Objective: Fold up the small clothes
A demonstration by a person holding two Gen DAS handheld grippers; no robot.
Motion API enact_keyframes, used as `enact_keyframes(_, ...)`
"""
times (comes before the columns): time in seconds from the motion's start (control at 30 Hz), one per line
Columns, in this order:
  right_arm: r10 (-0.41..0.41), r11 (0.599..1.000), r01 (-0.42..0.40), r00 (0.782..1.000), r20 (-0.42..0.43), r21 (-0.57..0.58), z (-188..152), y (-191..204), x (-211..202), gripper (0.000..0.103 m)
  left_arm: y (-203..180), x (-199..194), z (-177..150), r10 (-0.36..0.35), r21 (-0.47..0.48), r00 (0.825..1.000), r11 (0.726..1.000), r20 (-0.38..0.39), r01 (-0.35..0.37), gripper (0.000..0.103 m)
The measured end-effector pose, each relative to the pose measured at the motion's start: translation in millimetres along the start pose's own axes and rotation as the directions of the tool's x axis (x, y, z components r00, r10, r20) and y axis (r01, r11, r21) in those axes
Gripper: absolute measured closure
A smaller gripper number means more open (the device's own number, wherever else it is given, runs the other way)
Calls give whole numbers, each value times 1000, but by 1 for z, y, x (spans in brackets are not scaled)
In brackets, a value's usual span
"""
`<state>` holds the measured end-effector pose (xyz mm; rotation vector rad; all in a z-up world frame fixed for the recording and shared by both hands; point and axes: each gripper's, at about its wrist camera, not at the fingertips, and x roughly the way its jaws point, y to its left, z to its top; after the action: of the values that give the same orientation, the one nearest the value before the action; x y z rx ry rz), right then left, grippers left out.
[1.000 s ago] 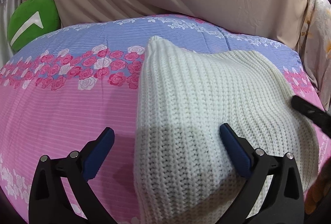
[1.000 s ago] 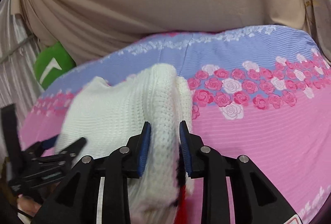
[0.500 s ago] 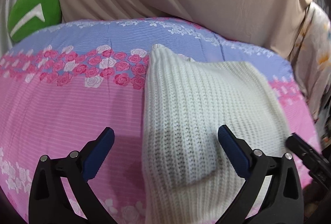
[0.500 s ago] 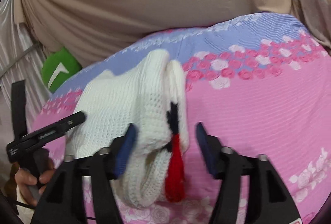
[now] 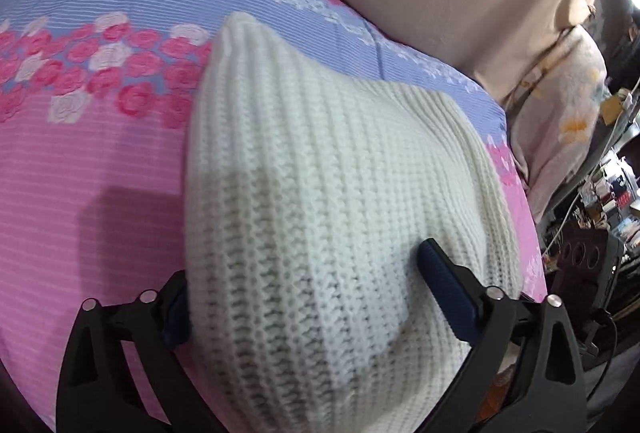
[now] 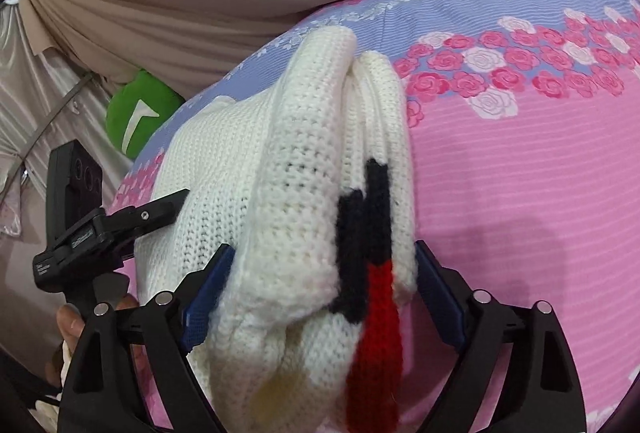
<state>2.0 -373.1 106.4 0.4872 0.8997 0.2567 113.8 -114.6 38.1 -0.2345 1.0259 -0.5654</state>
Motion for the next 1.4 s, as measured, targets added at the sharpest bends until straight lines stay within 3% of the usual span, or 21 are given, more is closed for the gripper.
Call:
enact_keyframes(0.07,19,1000,-19,1000,10,0,3,2,-1,45,-6,-3,4,17,21,1000,1000,11,-17,27)
enact_keyframes(0.1,6,1000,-6,1000,25,-14,5,8,-5,51,-9,-9,7,18,24,1000,1000,21,-19,39)
enact_keyframes(0.17,-18,999,22,997,72,-45,7,22,-17,55,-12,-24,15,2,33,999,999,42,-3,53)
enact_keyframes(0.37,21,987,24,963,270,-160,27,84,-87,57,-48,-105,37,-62,184,983,982,176,29,55)
enact_keyframes(0.43,61,978,13,937,344,-207,36,108,-115,57,-60,-145,40,-92,240,960,970,263,27,55)
enact_keyframes(0.53,121,961,0,898,422,-276,53,144,-138,57,-68,-200,48,-122,299,913,954,390,0,53)
enact_keyframes(0.63,140,958,-9,886,441,-286,74,163,-126,52,-55,-220,68,-91,297,888,954,451,-53,48)
enact_keyframes(0.73,65,969,40,911,407,-243,95,155,-62,36,-21,-191,92,3,250,896,960,444,-127,32)
enact_keyframes(0.8,-92,970,161,937,337,-182,96,132,5,36,22,-140,107,153,167,908,958,391,-234,23)
enact_keyframes(0.83,-181,962,227,945,273,-149,90,119,33,42,45,-118,110,215,123,915,955,341,-270,26)
enact_keyframes(0.87,-223,960,251,953,204,-125,82,106,54,67,75,-96,109,289,61,921,947,261,-314,31)
enact_keyframes(0.9,-190,973,207,969,161,-98,70,93,62,80,95,-86,105,303,29,930,948,206,-316,41)
enact_keyframes(0.97,-170,979,188,968,185,-84,57,87,53,79,125,-89,90,250,-22,950,968,188,-251,42)
enact_keyframes(1.07,-170,966,213,951,260,-149,54,108,27,78,133,-111,72,281,-44,929,959,240,-278,41)
enact_keyframes(1.13,-137,959,195,954,268,-204,56,128,22,77,119,-120,67,281,-29,919,958,276,-284,35)
enact_keyframes(1.23,-120,942,188,962,245,-278,54,156,35,78,95,-113,61,281,2,918,956,281,-293,32)
enact_keyframes(1.27,-144,930,213,961,237,-300,49,163,43,78,89,-102,59,295,22,918,950,264,-312,32)
enact_keyframes(1.33,-250,894,302,949,191,-330,45,159,73,78,88,-82,53,368,36,902,922,227,-385,32)
enact_keyframes(1.4,-361,872,382,924,124,-307,44,132,105,76,98,-58,45,430,36,887,897,170,-441,30)
